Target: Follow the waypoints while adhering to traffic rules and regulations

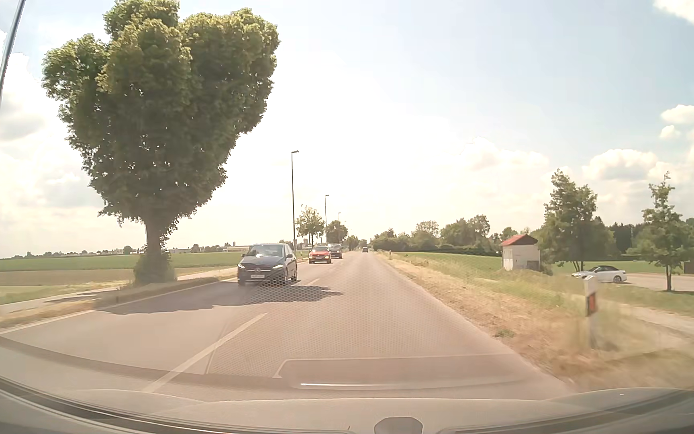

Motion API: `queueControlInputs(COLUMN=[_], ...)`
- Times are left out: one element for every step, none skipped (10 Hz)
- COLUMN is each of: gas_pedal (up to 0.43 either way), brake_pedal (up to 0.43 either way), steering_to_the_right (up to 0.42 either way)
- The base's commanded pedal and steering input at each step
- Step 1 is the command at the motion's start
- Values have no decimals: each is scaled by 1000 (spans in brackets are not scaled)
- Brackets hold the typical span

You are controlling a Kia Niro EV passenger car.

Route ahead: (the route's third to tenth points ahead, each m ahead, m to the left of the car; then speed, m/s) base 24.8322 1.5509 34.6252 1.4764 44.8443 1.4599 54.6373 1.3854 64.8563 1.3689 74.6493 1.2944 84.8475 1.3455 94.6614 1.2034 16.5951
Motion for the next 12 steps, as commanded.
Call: queueControlInputs(gas_pedal=[177,177,177,177,177,177,177,177,177,177,177,177], brake_pedal=[0,0,0,0,0,0,0,0,0,0,0,0], steering_to_the_right=[-4,-4,-4,-4,-5,-5,-5,-5,-5,-5,-4,-3])
